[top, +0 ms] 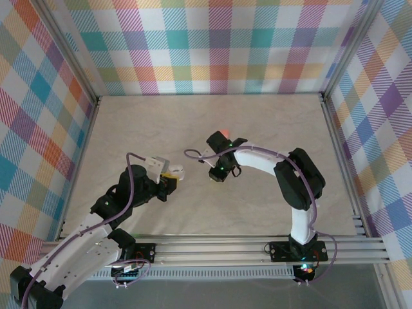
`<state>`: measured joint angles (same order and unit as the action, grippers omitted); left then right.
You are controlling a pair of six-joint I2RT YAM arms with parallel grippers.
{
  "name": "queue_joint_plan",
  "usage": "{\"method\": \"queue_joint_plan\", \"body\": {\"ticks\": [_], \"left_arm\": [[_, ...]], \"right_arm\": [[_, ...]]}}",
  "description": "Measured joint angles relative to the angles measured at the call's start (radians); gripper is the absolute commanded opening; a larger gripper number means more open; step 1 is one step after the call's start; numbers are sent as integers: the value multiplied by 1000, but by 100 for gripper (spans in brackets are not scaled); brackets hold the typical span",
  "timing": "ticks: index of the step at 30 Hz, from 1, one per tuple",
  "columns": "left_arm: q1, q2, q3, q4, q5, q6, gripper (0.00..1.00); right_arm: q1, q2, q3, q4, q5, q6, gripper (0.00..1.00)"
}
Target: Insert the wireless bluetooth earbuds into the charging case
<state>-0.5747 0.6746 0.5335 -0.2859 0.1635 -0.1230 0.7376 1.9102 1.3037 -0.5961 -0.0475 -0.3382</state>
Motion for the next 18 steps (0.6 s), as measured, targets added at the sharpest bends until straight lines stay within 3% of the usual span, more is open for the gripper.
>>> {"method": "queue_joint_plan", "body": {"ticks": [3, 6, 9, 18], "left_arm": [[1, -11, -9, 0, 0, -8, 0], [1, -11, -10, 0, 0, -12, 0], [1, -10, -10, -2, -1, -14, 0], [1, 12, -7, -10, -8, -14, 0]], "right_arm": [[5, 9, -1, -18, 1, -39, 20], [10, 29, -1, -30, 15, -69, 39], [15, 35, -5, -34, 35, -76, 49], [15, -44, -8, -53, 66, 10, 54]]}}
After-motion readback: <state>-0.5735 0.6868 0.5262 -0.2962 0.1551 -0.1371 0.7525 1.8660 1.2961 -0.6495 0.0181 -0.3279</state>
